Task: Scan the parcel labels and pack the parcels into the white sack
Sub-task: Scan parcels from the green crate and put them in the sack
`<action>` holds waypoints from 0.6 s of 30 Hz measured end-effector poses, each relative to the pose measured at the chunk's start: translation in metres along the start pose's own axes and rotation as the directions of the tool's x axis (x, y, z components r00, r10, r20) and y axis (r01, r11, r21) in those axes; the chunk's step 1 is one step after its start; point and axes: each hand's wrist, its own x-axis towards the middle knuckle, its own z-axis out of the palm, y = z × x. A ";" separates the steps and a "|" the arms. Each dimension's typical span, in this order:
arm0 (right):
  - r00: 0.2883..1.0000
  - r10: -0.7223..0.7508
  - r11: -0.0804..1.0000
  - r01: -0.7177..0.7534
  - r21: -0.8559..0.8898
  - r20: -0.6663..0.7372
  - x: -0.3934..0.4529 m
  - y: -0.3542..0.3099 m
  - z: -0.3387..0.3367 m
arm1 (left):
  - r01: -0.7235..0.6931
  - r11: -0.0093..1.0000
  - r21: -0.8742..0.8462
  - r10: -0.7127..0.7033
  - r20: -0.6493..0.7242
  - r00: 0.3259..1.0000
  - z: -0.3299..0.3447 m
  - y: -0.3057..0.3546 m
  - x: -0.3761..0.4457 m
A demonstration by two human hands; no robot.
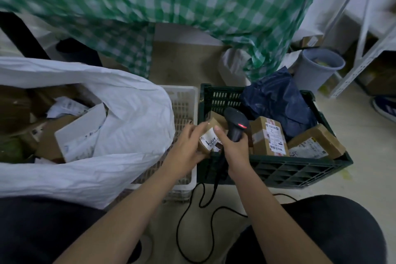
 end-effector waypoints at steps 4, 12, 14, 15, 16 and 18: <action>0.999 0.026 0.999 -0.027 -0.036 -0.034 0.003 0.012 0.007 | 0.038 0.988 -0.152 -0.036 0.013 0.999 0.011 -0.005 -0.009; 0.997 0.055 0.996 -0.059 -0.072 -0.051 0.022 0.015 -0.015 | 0.300 0.728 -0.616 -0.202 0.225 0.953 0.018 -0.016 0.010; 0.998 0.047 0.993 -0.051 -0.110 -0.035 0.026 0.015 -0.024 | 0.319 0.721 -0.616 -0.262 0.185 0.947 0.014 -0.020 0.013; 0.998 0.048 0.990 -0.051 -0.128 -0.027 0.028 0.014 -0.029 | 0.318 0.766 -0.559 -0.297 0.132 0.946 0.013 -0.022 0.015; 0.999 0.047 0.989 -0.048 -0.140 -0.009 0.029 0.012 -0.033 | 0.327 0.806 -0.493 -0.324 0.094 0.941 0.011 -0.025 0.017; 0.997 0.051 0.987 -0.042 -0.154 0.052 0.031 0.007 -0.042 | 0.404 0.795 -0.452 -0.392 0.124 0.912 0.009 -0.031 0.018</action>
